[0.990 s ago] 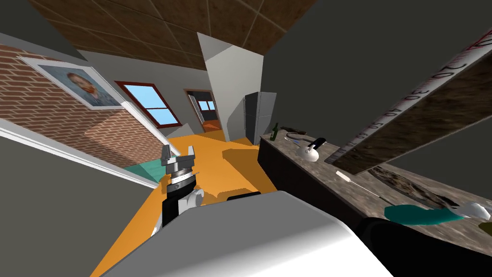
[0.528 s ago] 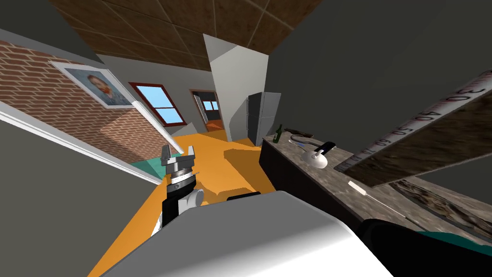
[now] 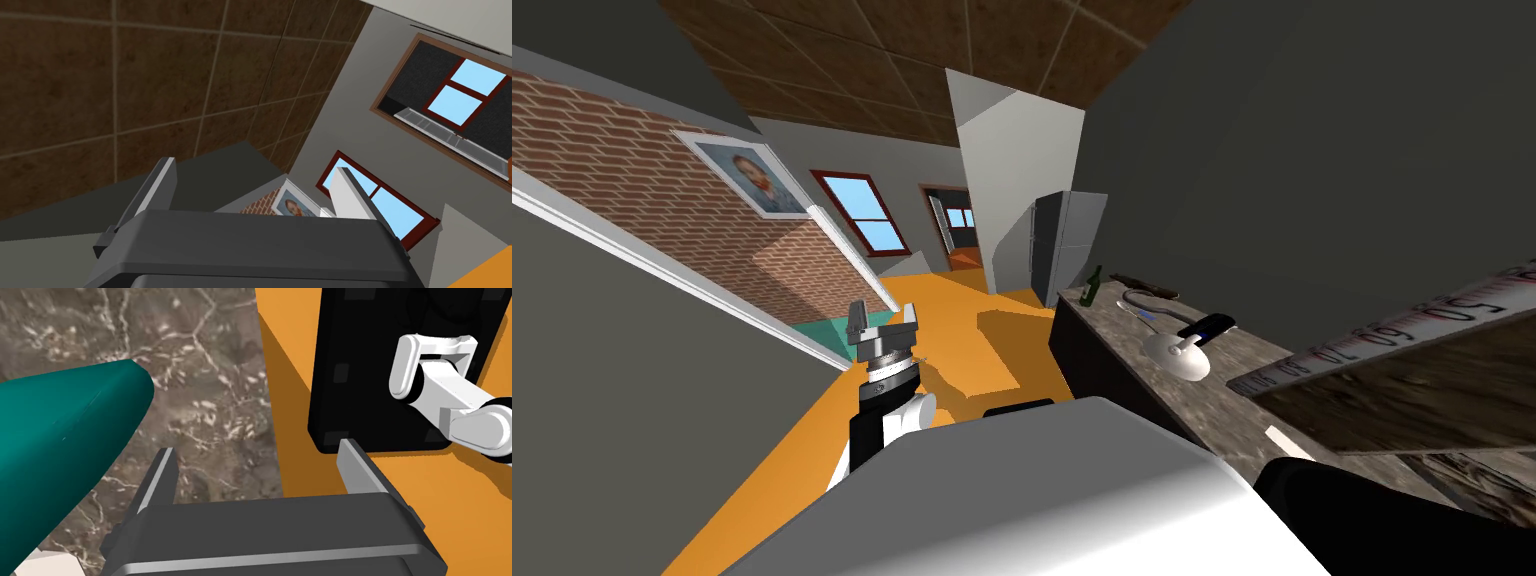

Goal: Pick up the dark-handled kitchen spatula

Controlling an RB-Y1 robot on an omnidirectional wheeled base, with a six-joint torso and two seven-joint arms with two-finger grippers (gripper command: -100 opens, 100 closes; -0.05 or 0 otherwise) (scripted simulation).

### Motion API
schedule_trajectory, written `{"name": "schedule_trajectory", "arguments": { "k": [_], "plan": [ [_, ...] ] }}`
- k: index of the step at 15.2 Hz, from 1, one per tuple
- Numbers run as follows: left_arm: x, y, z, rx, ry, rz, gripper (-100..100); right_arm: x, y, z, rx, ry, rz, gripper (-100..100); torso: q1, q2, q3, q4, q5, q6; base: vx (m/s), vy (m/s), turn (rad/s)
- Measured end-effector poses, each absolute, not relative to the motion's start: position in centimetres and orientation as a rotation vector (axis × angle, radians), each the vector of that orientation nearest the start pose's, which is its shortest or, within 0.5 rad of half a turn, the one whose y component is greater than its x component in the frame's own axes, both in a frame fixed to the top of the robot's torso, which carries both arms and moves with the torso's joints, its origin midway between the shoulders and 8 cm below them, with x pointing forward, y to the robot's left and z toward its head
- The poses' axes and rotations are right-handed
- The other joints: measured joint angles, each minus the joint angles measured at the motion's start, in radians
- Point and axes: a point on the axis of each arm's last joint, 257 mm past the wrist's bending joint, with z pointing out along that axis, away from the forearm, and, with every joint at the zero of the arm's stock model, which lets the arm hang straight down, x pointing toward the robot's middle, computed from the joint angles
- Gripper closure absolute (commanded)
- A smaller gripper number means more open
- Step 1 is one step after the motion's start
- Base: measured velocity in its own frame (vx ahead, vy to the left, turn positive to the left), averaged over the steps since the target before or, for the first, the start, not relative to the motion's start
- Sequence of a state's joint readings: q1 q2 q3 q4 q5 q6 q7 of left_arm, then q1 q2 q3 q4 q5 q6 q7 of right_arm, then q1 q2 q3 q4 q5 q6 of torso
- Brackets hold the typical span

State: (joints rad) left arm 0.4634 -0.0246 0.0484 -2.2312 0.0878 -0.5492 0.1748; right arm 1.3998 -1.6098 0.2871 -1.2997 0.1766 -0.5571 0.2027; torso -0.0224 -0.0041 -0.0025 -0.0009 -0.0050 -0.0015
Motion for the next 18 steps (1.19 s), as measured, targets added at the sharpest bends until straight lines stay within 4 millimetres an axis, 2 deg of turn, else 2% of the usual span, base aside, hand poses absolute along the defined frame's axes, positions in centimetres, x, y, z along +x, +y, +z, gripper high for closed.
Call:
{"name": "schedule_trajectory", "arguments": {
  "k": [3, 7, 9, 12, 13, 18],
  "plan": [
    [34.2, 30.6, 2.4, -0.755, 0.452, -1.489, 0, -15.2, -63.7, -32.8, -0.104, 3.238, 0.017, -100, 0.001, 0.001, 0.001, 0.000, 0.000, 0.000, 0.030, -0.270, 0.084],
    [34.2, 30.6, 2.4, -0.755, 0.452, -1.489, 0, -13.6, -64.2, -32.8, -0.146, 3.213, 0.001, -100, 0.001, 0.003, 0.002, 0.001, 0.000, 0.000, -0.004, -0.273, 0.079],
    [34.2, 30.6, 2.4, -0.755, 0.452, -1.489, 0, -13.0, -64.3, -32.9, -0.155, 3.204, -0.001, -100, 0.008, 0.005, 0.003, 0.001, 0.001, 0.001, -0.005, -0.095, 0.056],
    [34.2, 30.6, 2.4, -0.755, 0.452, -1.489, 0, -14.1, -64.0, -33.6, -0.140, 3.205, -0.017, -100, 0.023, 0.003, 0.002, 0.001, 0.004, 0.002, 0.017, 0.009, 0.042],
    [34.2, 30.6, 2.4, -0.755, 0.452, -1.489, 0, -14.2, -64.0, -33.7, -0.139, 3.206, -0.020, 100, 0.024, 0.003, 0.002, 0.001, 0.005, 0.001, 0.000, 0.000, 0.000],
    [34.2, 30.6, 2.4, -0.755, 0.452, -1.489, 0, -14.2, -64.0, -33.7, -0.139, 3.206, -0.020, 100, 0.025, 0.004, 0.002, 0.001, 0.006, 0.001, -0.002, 0.001, -0.014]
  ]
}}
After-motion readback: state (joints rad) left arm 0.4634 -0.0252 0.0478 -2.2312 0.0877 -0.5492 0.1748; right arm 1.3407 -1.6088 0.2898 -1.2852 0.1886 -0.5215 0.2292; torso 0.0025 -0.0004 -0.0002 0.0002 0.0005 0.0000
